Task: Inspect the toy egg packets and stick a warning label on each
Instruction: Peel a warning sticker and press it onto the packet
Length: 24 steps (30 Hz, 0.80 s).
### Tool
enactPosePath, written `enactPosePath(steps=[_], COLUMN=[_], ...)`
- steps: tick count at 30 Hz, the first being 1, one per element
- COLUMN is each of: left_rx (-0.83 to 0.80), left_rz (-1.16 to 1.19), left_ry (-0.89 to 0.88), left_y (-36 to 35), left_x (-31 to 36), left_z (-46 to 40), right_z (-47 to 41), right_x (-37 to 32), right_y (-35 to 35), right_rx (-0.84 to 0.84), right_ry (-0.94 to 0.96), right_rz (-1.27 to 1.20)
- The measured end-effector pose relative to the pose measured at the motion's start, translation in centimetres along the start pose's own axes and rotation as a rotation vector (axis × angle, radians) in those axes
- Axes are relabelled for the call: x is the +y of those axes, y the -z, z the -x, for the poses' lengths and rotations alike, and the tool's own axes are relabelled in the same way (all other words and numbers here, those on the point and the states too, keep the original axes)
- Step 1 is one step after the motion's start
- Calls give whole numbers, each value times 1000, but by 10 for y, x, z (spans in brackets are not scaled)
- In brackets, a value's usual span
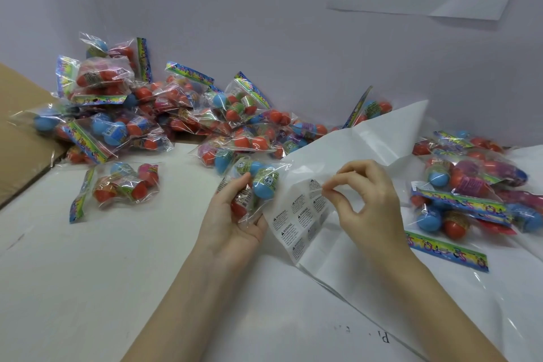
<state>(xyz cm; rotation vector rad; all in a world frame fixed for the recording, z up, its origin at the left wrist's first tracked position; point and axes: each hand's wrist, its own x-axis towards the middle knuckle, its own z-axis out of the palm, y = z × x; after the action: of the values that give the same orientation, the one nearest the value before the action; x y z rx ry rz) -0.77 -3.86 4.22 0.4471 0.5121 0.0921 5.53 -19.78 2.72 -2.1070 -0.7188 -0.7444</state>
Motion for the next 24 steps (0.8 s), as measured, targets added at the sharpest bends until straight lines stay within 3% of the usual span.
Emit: enactPosePath(steps=[2,4,7,10,12,17,24], left_rx=[32,52,88,169,84,-249,-268], left_rz=[6,14,-70,-270,-374,-698,-788], left_ry=[-28,-74,-245,-556,-693,-463,-445], left_y=[0,0,1,1,0,-5,-2], left_x=[0,0,-1,3,7,8,5], left_z=[-2,-3,-5,-3,3,15,12], right_z=[2,4,4,0,-3,-5,-5], right_x=[-2,-7,-16,-20,-20,-25,-33], right_y=[0,1,7,17,21,24,27], right_rx=[-54,-162,-259,-214,-164,-129,-143], right_ry=[122,156,49,-128,-219,-270,-195], right_rz=[90,14,-322,-603,-725,-840,-686])
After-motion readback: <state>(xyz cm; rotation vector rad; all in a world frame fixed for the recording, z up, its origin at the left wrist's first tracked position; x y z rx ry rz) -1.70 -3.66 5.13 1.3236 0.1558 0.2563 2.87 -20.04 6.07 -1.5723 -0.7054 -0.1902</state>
